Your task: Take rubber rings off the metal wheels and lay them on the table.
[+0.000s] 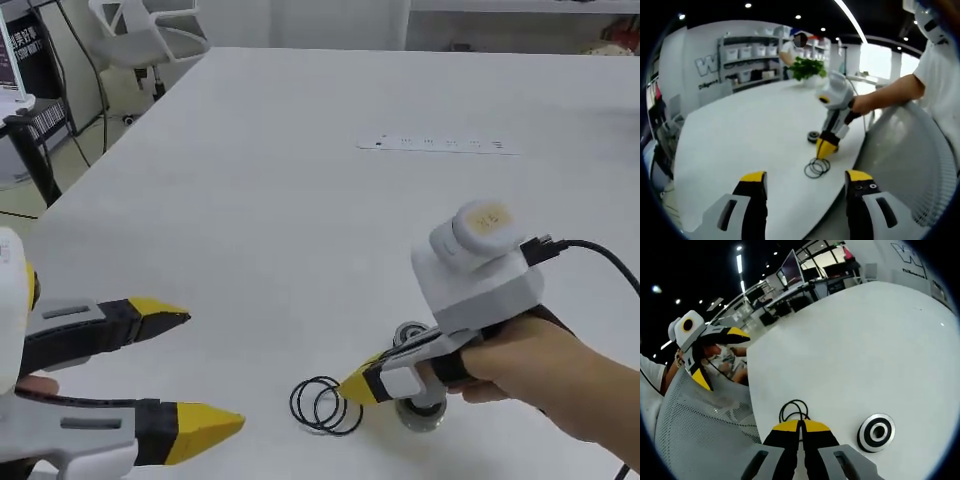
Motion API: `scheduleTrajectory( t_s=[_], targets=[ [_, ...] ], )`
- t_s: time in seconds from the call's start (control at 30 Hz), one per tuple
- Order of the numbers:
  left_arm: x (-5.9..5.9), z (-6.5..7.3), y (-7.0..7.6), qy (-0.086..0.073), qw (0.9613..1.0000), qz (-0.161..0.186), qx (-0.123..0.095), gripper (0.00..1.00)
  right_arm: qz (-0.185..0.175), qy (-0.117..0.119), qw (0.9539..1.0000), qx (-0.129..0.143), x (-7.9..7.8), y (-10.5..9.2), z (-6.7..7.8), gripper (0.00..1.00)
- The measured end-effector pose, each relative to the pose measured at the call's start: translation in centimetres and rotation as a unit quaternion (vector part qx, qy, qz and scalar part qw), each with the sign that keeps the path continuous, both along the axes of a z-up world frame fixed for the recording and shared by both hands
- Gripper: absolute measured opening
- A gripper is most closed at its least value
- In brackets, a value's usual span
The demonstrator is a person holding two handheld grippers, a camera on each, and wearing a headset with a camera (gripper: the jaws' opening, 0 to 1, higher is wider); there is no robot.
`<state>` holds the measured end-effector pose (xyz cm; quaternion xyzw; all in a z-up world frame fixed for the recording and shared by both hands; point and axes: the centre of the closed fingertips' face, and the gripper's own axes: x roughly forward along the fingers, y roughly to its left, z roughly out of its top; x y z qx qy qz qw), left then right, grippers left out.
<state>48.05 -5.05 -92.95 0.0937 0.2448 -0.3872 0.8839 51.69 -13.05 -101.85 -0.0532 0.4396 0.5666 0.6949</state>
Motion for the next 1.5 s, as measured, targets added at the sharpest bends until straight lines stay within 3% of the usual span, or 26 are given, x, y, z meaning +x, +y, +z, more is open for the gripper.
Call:
scheduleTrajectory(
  t_s=[0.23, 0.4, 0.8, 0.93, 1.37, 1.5],
  targets=[
    [0.1, 0.2, 0.1, -0.004, 1.0000, 0.007, 0.000, 0.64, -0.005, -0.011, 0.9999, -0.002, 0.5, -0.3, 0.0, 0.06],
    [0.0, 0.5, 0.0, -0.007, 1.0000, 0.007, 0.000, 0.64, -0.006, -0.022, 0.9997, 0.005, 0.9, -0.4, 0.9, 0.06],
    [0.5, 1.5, 0.0, -0.017, 0.9998, 0.000, 0.008, 0.64, 0.036, -0.092, 0.9947, 0.030, 1.6, -0.7, 3.7, 0.18],
    [0.6, 2.2, -0.3, -0.022, 0.9995, -0.013, 0.021, 0.64, 0.038, -0.116, 0.9916, 0.043, 2.2, -1.0, 5.1, 0.21],
    [2.0, 4.7, -1.9, -0.051, 0.9970, -0.049, 0.032, 0.70, -0.006, -0.147, 0.9851, 0.089, 4.5, -2.8, 9.0, 0.26],
    [2.7, 5.4, -2.5, -0.065, 0.9938, -0.071, 0.057, 0.70, -0.033, -0.154, 0.9824, 0.100, 5.7, -4.1, 9.9, 0.27]
  ],
)
